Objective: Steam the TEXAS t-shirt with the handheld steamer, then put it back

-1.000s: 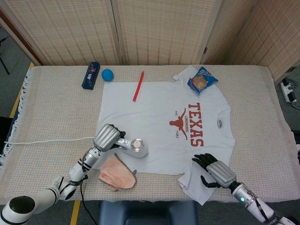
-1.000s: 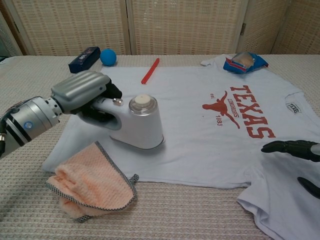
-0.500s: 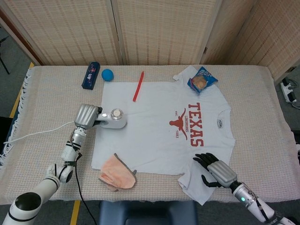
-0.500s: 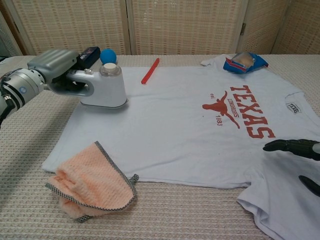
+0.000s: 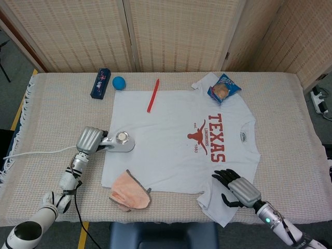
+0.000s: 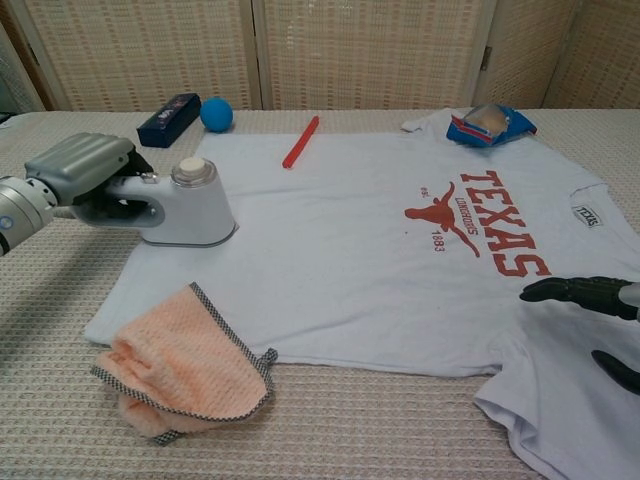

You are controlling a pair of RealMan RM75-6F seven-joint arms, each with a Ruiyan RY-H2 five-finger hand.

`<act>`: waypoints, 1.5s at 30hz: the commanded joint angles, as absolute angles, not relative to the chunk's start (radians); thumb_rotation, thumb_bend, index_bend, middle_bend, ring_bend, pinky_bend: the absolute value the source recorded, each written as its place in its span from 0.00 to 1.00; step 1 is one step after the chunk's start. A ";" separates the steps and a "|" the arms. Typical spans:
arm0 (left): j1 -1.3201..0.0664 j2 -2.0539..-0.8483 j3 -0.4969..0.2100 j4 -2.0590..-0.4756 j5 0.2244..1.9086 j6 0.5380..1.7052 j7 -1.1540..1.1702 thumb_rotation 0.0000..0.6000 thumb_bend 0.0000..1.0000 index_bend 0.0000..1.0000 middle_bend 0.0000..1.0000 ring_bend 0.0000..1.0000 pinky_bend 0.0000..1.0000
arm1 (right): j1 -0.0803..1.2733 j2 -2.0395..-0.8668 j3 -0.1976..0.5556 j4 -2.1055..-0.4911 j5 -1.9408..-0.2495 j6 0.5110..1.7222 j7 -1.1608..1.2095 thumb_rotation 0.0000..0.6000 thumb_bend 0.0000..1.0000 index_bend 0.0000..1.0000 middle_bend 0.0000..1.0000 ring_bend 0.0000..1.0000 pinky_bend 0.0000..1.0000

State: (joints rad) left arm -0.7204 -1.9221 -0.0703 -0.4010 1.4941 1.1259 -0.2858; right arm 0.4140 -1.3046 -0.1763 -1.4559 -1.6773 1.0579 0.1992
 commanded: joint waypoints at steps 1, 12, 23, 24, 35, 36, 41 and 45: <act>-0.701 -1.901 -0.034 -0.441 1.533 1.170 -0.294 1.00 0.37 0.84 0.96 0.83 0.78 | 0.412 -1.304 -0.177 -1.457 -1.678 1.061 0.198 0.52 0.64 0.00 0.02 0.00 0.00; -0.701 -1.821 0.048 -0.699 1.661 1.298 -0.195 1.00 0.37 0.84 0.96 0.83 0.78 | 0.404 -1.300 -0.183 -1.462 -1.688 1.079 0.196 0.52 0.64 0.00 0.02 0.00 0.00; -0.793 -1.791 -0.061 -0.878 1.634 1.266 -0.062 1.00 0.37 0.84 0.96 0.83 0.78 | 0.397 -1.294 -0.184 -1.459 -1.686 1.086 0.200 0.52 0.64 0.00 0.02 0.00 0.00; -0.802 -1.798 -0.078 -0.872 1.616 1.247 -0.057 1.00 0.37 0.84 0.96 0.83 0.78 | 0.398 -1.295 -0.184 -1.458 -1.685 1.084 0.200 0.53 0.64 0.00 0.02 0.00 0.00; -0.906 -1.943 -0.232 -0.622 1.411 1.013 -0.010 1.00 0.36 0.84 0.96 0.82 0.78 | 0.399 -1.297 -0.180 -1.446 -1.672 1.070 0.209 0.52 0.64 0.00 0.02 0.00 0.00; -0.910 -1.955 -0.242 -0.603 1.396 1.001 -0.011 1.00 0.37 0.84 0.96 0.82 0.78 | 0.399 -1.297 -0.180 -1.445 -1.671 1.069 0.210 0.52 0.64 0.00 0.02 0.00 0.00; -0.915 -2.004 -0.260 -0.528 1.357 0.974 -0.034 1.00 0.37 0.84 0.96 0.82 0.78 | 0.400 -1.300 -0.179 -1.438 -1.667 1.064 0.215 0.52 0.65 0.00 0.02 0.00 0.00; -0.896 -2.007 -0.204 -0.526 1.408 1.014 -0.073 1.00 0.37 0.84 0.96 0.82 0.78 | 0.402 -1.300 -0.178 -1.435 -1.667 1.060 0.217 0.52 0.65 0.00 0.02 0.00 0.00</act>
State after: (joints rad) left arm -0.9047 -2.0042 -0.2293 -0.5248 1.3835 0.9937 -0.0532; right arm 0.4017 -1.3004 -0.1777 -1.4355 -1.6666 1.0603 0.2167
